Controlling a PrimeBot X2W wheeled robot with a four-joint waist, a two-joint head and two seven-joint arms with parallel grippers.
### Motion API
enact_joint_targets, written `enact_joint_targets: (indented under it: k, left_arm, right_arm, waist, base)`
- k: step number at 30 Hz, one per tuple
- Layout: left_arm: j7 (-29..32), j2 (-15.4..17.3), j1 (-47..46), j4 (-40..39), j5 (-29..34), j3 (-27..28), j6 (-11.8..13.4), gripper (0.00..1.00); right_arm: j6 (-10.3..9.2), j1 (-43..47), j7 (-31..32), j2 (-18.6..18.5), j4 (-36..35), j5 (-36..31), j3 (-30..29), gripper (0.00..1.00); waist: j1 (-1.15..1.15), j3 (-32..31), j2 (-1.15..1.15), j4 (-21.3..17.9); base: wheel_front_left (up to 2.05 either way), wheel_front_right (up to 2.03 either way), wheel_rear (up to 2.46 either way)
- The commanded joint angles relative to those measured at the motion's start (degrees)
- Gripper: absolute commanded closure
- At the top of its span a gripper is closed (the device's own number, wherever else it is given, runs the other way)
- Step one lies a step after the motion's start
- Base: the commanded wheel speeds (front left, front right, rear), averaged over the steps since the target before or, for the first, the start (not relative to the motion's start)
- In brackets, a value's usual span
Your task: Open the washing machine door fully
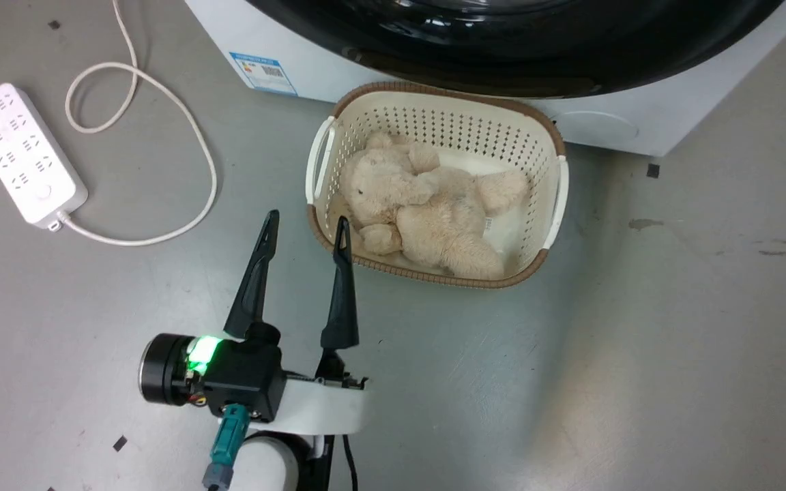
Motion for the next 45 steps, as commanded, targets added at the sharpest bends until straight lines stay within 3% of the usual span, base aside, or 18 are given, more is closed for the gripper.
enact_joint_targets:
  k: [1,15,27,32,37,45]
  left_arm:
    - [-0.64,0.05,-1.47,-0.54,-0.44,-0.71,0.74,0.00]
    - [-2.24,0.05,-1.31,0.14,-0.71,-1.65,1.74,0.00]
    - [-2.24,0.05,3.84,4.95,-3.63,0.57,-2.87,0.00]
    - [-2.24,0.05,6.20,7.53,-4.77,1.06,-5.37,0.00]
    - [-2.24,0.05,8.01,9.30,-5.53,1.06,-7.06,0.00]
    - [-2.24,0.05,9.71,9.85,-5.55,1.17,-8.60,0.00]
  right_arm:
    - [0.05,-2.26,2.01,-0.22,2.07,1.18,0.04,1.00]
    - [0.05,0.13,12.18,1.80,4.21,7.10,-1.37,1.00]
    - [0.05,18.99,16.78,10.92,-6.34,9.24,-1.32,1.00]
    - [0.05,27.51,20.31,12.96,-11.59,11.20,0.06,1.00]
    - [0.05,34.56,22.02,13.18,-14.46,19.22,7.13,1.00]
    - [0.05,43.20,15.93,13.20,-20.17,33.49,25.09,1.00]
  waist:
    - [0.00,0.48,0.00,0.32]
    - [0.00,-1.78,0.00,-0.43]
    - [0.00,-11.81,0.00,-2.43]
    - [0.00,-15.66,0.00,-2.66]
    - [0.00,-18.37,0.00,-2.38]
    - [0.00,-20.06,0.00,-1.98]
  base:
    - [0.00,0.00,0.00]
    - [0.00,0.00,0.00]
    - [0.00,0.00,0.00]
    - [0.00,0.00,0.00]
    - [0.00,0.00,0.00]
    - [0.00,0.00,0.00]
